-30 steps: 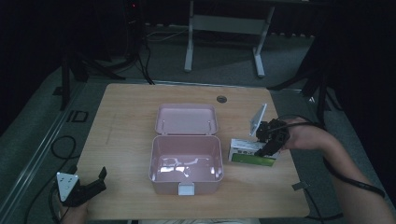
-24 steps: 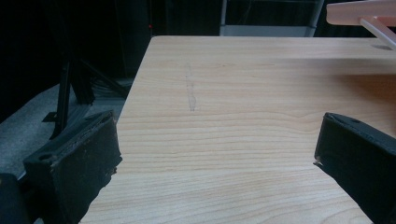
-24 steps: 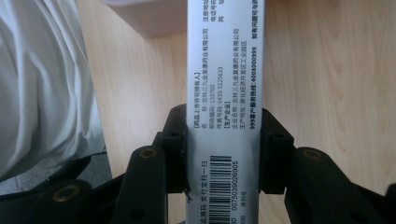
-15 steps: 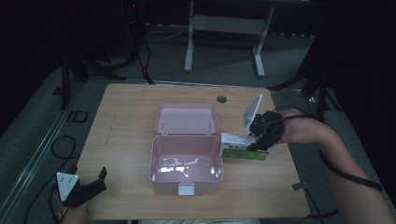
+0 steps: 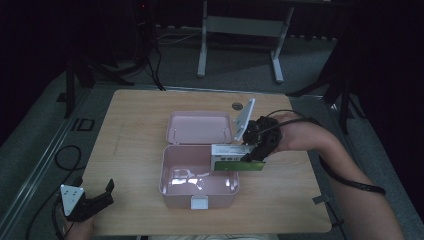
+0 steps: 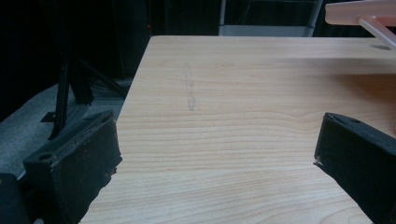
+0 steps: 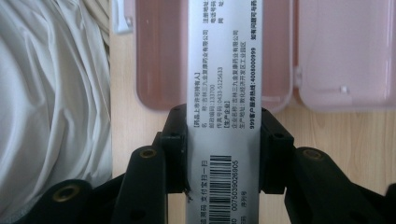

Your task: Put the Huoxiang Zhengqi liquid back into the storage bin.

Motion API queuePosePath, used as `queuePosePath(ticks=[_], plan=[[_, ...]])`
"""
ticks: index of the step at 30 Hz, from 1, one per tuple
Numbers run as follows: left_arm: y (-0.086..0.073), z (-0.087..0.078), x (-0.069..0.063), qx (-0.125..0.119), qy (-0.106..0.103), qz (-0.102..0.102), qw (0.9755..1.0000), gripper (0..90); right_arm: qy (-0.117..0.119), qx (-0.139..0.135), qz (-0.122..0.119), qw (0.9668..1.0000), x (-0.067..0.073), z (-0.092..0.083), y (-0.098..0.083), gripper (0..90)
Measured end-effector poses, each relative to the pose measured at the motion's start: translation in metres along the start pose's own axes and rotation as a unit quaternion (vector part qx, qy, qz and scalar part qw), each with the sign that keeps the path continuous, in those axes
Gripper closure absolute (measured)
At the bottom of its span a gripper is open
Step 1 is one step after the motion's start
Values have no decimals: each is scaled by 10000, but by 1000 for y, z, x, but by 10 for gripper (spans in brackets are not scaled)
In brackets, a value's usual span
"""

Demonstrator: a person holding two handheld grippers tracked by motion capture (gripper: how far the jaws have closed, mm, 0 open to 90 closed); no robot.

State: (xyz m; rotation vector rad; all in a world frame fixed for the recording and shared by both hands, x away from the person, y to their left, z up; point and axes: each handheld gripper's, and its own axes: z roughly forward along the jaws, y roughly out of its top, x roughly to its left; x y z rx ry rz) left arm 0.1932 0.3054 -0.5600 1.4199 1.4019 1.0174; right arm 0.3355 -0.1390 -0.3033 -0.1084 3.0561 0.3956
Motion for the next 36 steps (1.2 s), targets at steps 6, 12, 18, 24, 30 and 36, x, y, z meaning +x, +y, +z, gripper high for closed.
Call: queuePosePath(ticks=[6, 12, 18, 24, 30, 36], plan=[[0, 0, 0, 1, -9, 2, 10000, 2, 70, -41, -97, 9999, 1, 17, 23, 620], [0, 0, 0, -1, -23, 5, 10000, 3, 112, 60, -66, 9999, 1, 38, 40, 620], [0, 0, 0, -1, -28, 5, 10000, 2, 214, -2, -93, 9997, 1, 52, 47, 620], [0, 0, 0, 4, -30, 12, 10000, 3, 281, -109, -122, 9995, 2, 56, 54, 620], [0, 0, 0, 24, -36, 40, 10000, 2, 348, -130, -177, 9992, 5, 64, 62, 620], [0, 0, 0, 17, -38, 31, 10000, 3, 446, -16, -172, 9989, 7, 88, 64, 620]])
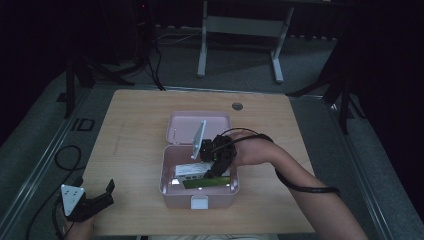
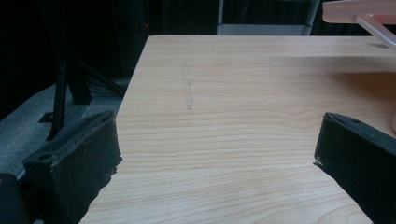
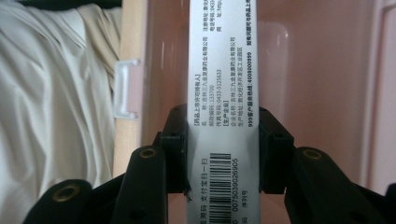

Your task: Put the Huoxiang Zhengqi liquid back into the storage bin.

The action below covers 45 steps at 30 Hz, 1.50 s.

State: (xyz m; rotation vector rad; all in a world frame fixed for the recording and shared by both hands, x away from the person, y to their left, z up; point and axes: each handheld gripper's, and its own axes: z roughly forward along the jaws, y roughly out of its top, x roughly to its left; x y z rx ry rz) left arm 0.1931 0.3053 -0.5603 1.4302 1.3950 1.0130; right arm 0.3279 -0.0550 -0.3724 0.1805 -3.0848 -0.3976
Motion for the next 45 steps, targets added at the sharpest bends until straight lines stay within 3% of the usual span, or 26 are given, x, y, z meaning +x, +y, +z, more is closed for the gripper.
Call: queuePosePath(ticks=[17, 23, 30, 38, 45], plan=[[0, 0, 0, 25, -23, 26, 10000, 3, 382, 290, 240, 9986, -10, 65, -12, 620], [0, 1, -1, 45, -35, 30, 10000, 3, 478, 251, 353, 9979, -11, 70, -19, 619], [0, 1, -1, 50, -42, 26, 10000, 3, 502, 526, 335, 9968, -11, 79, -29, 611], [0, 1, -1, 48, -39, 21, 10000, 2, 441, 402, 196, 9980, -8, 73, -31, 501], [0, 1, -1, 63, -52, 26, 10000, 2, 203, -29, 247, 9995, -10, 43, -40, 461]])
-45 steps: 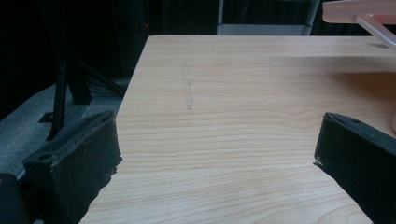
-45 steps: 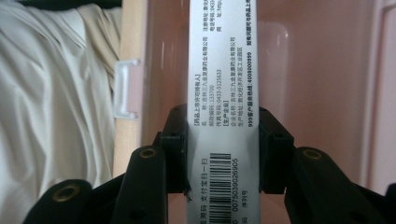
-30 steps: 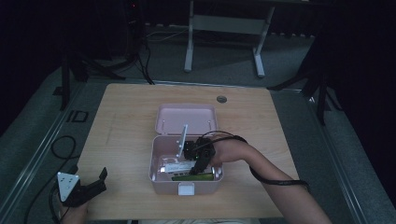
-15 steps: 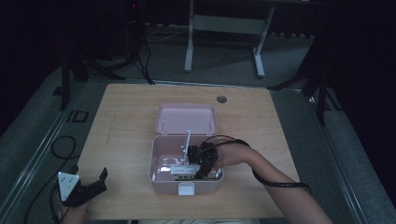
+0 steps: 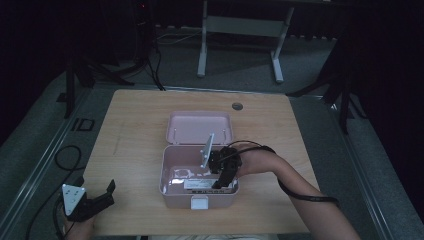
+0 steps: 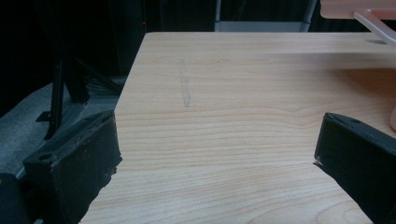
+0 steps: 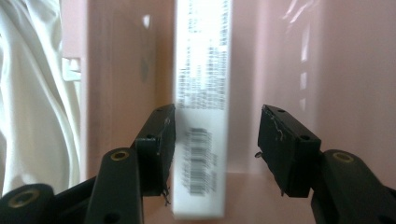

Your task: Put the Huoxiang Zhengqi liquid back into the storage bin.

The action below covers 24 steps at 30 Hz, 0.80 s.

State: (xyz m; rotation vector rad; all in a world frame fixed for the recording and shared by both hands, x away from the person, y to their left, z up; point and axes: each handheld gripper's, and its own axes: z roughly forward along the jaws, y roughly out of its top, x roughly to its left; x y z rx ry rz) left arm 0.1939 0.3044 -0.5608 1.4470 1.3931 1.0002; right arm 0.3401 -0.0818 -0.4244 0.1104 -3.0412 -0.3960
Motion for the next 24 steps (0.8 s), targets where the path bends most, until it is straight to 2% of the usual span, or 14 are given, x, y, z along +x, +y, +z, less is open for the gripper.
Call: queuePosePath(ticks=[4, 6, 9, 11, 13, 15, 17, 21, 24], plan=[[0, 0, 0, 4, 2, 3, 10000, 2, -265, -403, 93, 9988, -3, -20, -9, 423], [0, 0, 0, -7, -2, -5, 10000, 2, -367, -640, 75, 9972, -3, -30, -15, 353], [0, 0, 0, 2, 0, 2, 10000, 2, -672, -1068, 66, 9920, -2, -41, -26, 218], [0, 0, 0, 4, -3, -2, 10000, 2, -675, -1185, 165, 9905, -3, -48, -33, 157], [0, 0, 0, 3, -2, -5, 10000, 3, -732, -1367, 307, 9874, -5, -55, -41, 133], [0, 0, 0, 5, -3, -8, 10000, 2, -956, -1532, 316, 9831, -6, -62, -50, 110], [0, 0, 0, 8, -3, -8, 10000, 2, -1073, -1742, 432, 9779, -9, -68, -61, 110], [0, 0, 0, 7, -3, -2, 10000, 2, -1339, -2270, 804, 9613, -16, -80, -89, 110], [0, 0, 0, 13, -6, -5, 10000, 2, -1516, -2414, 1029, 9530, -21, -82, -109, 110]])
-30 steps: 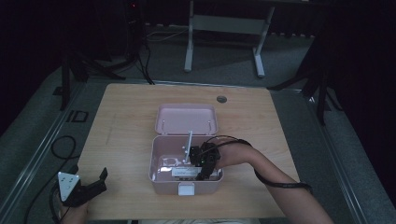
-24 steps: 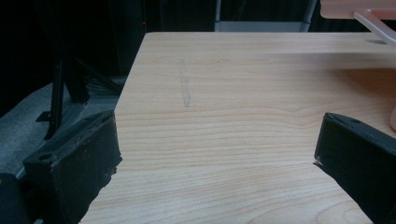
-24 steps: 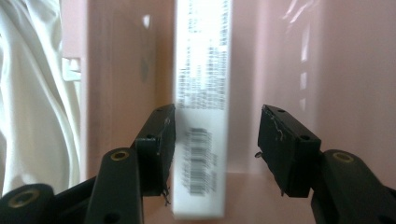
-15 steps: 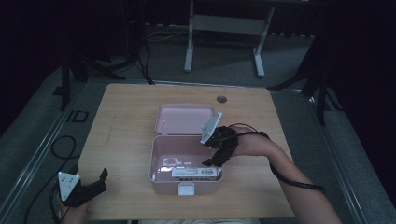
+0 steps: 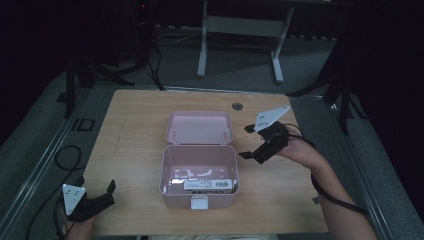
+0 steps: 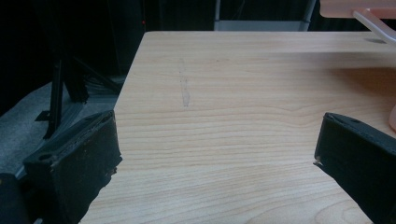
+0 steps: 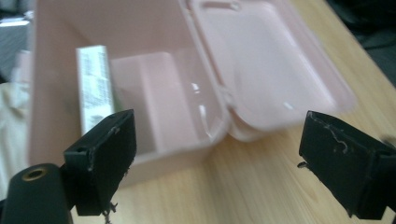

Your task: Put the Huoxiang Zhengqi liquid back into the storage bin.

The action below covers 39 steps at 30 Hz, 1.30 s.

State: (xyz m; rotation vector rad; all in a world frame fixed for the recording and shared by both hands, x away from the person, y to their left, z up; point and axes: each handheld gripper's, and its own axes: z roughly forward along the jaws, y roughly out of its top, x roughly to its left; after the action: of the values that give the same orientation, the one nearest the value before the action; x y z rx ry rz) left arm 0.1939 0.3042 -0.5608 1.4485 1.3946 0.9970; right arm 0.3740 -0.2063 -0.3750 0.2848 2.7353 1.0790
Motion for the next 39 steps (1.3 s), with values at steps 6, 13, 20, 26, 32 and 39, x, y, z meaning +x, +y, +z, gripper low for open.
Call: queuePosePath(ticks=[6, 13, 20, 26, 32, 39], plan=[[0, 0, 0, 1, 4, 1, 10000, 3, -418, -249, 452, 9978, -17, -2, -43, 110], [0, 0, 0, 11, 0, -2, 10000, 3, -730, -202, 924, 9928, -28, 20, -94, 110], [0, 0, 0, 13, -14, -4, 10000, 3, -1053, -297, 1529, 9822, -35, 41, -143, 110], [0, 0, 0, 13, -19, -5, 10000, 3, -1638, -617, 2128, 9613, -37, 43, -177, 110], [0, 0, 0, 19, -23, -6, 10000, 3, -2130, -751, 2503, 9415, -36, 38, -198, 111], [0, 0, 0, 17, -39, -17, 10000, 2, -2749, -686, 3000, 9109, -31, 30, -215, 127]])
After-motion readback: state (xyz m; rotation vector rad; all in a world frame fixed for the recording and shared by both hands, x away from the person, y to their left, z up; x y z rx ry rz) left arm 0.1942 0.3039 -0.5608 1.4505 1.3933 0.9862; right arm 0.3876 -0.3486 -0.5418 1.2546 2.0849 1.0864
